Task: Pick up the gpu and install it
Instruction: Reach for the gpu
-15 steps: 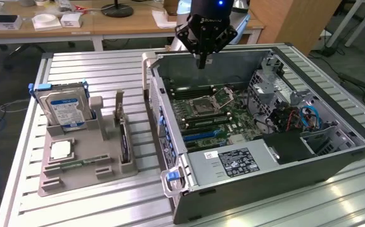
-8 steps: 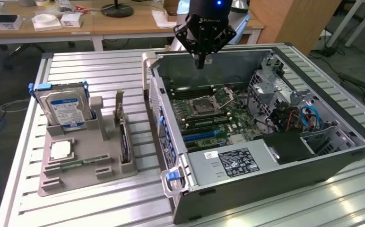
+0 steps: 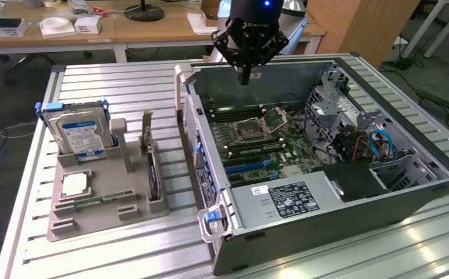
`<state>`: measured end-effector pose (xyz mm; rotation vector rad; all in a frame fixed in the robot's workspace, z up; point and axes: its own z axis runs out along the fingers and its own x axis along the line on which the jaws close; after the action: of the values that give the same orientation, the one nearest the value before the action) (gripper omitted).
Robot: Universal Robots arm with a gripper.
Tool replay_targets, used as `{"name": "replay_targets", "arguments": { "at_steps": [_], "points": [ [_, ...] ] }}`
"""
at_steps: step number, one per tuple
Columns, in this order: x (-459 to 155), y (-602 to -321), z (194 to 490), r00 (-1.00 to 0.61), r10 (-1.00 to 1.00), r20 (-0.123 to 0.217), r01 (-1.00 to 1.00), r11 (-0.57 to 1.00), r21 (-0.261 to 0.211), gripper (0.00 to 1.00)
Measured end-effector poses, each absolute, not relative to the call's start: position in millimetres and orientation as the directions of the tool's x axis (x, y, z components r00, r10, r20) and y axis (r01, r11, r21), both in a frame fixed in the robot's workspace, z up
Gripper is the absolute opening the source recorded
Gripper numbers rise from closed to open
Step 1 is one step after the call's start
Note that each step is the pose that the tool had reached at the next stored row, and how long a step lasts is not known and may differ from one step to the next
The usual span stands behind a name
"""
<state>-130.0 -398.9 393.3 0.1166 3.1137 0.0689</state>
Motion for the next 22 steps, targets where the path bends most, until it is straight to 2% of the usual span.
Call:
{"name": "replay_targets", "arguments": {
  "at_steps": [22],
  "points": [
    [-146, -399, 393, -0.997, 0.075, -0.023, 0.074, 0.996, 0.045, 0.1]
  ]
}}
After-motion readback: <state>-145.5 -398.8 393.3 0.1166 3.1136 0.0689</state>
